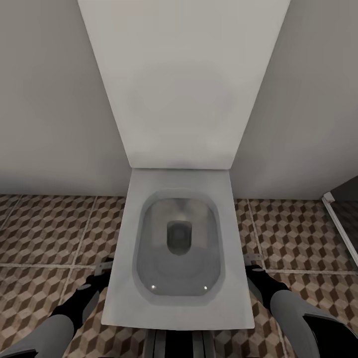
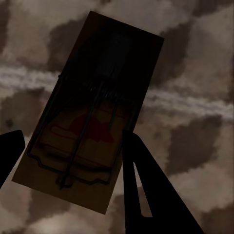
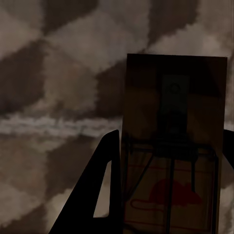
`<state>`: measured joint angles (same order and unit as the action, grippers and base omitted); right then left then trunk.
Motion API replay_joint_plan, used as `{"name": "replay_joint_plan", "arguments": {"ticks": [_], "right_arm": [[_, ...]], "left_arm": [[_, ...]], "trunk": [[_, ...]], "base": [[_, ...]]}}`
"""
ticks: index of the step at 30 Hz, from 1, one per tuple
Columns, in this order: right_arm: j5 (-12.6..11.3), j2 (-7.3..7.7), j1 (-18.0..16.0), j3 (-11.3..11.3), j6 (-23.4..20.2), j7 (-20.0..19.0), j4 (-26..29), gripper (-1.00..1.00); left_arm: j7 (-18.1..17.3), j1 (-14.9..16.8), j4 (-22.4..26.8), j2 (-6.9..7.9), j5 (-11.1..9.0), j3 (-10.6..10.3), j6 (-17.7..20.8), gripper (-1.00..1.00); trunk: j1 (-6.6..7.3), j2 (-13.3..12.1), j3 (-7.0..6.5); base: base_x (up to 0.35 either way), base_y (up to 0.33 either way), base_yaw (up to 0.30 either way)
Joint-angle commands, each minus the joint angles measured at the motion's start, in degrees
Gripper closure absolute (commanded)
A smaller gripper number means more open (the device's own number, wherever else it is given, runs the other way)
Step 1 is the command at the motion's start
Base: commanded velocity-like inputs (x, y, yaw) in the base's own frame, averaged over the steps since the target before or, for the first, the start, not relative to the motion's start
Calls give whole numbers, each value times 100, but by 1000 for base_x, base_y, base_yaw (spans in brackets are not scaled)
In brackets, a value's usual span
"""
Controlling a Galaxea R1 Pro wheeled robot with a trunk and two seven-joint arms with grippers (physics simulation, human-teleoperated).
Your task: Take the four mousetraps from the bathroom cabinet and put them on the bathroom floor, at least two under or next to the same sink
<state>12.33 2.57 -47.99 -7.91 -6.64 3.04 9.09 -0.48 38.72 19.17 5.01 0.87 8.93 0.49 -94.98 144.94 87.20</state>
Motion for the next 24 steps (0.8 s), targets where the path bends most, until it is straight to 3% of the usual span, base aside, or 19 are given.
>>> {"name": "replay_joint_plan", "arguments": {"ticks": [1,24], "right_arm": [[57,-6,0,-44,-26,0,11,100],[67,-2,0,-44,-14,1,14,100]], "left_arm": [[-5,2,-33,-1,3,21,-28,100],[-69,-5,28,-42,56,-7,-72,100]], "trunk": [[1,1,3],[1,1,3]], "base": [[0,0,0],[0,0,0]]}}
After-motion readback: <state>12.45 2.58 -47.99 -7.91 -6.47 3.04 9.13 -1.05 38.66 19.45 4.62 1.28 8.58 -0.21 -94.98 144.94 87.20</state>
